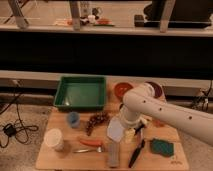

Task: Place towel in purple bowl

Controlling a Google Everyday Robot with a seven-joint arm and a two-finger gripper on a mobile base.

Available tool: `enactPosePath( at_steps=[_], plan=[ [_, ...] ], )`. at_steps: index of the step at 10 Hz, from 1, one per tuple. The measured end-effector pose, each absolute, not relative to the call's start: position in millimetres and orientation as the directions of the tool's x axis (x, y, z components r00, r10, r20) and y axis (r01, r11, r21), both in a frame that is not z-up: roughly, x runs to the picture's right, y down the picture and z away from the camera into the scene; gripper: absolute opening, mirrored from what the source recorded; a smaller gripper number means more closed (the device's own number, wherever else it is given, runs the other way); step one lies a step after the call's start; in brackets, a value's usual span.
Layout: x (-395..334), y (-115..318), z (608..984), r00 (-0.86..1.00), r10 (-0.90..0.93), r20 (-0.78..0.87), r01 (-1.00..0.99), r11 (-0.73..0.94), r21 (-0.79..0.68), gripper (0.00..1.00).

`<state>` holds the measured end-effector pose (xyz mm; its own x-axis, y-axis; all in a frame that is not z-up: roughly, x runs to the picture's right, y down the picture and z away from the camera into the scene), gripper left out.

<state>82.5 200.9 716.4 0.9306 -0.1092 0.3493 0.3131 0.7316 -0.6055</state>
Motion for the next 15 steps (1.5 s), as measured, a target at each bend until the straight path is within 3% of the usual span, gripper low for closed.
enactPosePath(
  at_steps=[7,15],
  plan=[
    [80,202,723,0.931,-0.107,0.349,0.313,0.728,-0.61,0.8],
    [66,201,773,0.935,-0.082,0.345,0.294,0.723,-0.625,0.8]
  ],
)
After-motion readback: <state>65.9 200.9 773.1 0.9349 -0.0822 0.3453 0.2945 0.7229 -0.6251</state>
